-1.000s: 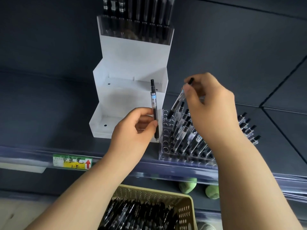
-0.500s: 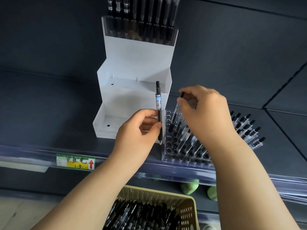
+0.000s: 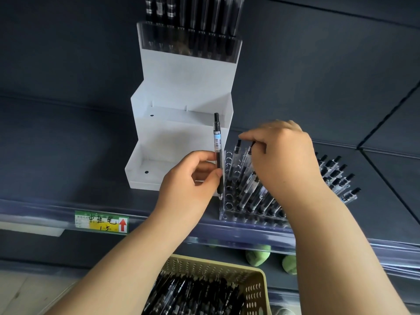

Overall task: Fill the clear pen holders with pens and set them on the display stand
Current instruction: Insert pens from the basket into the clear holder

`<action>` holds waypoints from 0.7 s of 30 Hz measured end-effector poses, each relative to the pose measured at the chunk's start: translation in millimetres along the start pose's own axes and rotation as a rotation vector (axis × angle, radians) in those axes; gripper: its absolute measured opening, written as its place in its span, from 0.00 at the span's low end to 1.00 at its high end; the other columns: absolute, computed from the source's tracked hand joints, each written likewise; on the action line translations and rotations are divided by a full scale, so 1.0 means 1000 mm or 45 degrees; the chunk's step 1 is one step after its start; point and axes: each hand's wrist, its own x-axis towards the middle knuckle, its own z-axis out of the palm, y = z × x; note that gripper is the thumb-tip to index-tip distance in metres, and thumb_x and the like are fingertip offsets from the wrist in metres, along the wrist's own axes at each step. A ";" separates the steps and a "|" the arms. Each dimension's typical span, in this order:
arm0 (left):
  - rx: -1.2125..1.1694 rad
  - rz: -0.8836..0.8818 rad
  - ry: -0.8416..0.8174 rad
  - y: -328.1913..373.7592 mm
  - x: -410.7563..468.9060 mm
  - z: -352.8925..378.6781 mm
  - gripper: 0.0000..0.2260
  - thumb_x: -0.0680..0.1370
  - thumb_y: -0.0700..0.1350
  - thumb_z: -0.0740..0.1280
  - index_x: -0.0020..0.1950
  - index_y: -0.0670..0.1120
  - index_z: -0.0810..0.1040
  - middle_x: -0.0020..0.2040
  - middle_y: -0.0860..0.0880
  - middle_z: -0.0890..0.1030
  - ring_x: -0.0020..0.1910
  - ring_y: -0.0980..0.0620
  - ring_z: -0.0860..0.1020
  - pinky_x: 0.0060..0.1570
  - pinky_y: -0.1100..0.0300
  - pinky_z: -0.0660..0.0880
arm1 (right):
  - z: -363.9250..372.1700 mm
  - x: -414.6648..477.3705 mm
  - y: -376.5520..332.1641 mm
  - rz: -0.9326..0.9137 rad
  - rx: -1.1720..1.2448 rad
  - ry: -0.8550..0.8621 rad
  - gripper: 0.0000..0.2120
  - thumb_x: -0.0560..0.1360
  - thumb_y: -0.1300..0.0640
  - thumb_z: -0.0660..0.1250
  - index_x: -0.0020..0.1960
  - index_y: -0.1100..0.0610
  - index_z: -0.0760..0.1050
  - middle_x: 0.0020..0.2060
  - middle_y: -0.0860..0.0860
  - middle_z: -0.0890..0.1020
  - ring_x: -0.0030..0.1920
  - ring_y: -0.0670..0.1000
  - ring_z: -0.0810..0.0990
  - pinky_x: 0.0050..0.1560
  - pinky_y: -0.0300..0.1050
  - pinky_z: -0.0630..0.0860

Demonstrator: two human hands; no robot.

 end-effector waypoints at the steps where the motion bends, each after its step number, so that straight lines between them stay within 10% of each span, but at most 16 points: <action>1: -0.002 0.001 -0.002 0.000 0.000 0.000 0.11 0.75 0.44 0.69 0.47 0.61 0.75 0.42 0.59 0.82 0.42 0.64 0.79 0.42 0.75 0.73 | 0.000 0.000 0.000 -0.007 -0.014 0.000 0.21 0.67 0.62 0.53 0.47 0.52 0.84 0.44 0.54 0.84 0.47 0.61 0.77 0.47 0.57 0.76; 21: 0.155 0.088 -0.039 -0.001 0.018 0.014 0.09 0.74 0.41 0.70 0.44 0.56 0.76 0.40 0.61 0.80 0.40 0.63 0.78 0.39 0.77 0.71 | -0.022 -0.003 0.000 0.133 0.199 0.029 0.16 0.72 0.66 0.60 0.50 0.54 0.83 0.47 0.51 0.82 0.50 0.54 0.78 0.53 0.43 0.73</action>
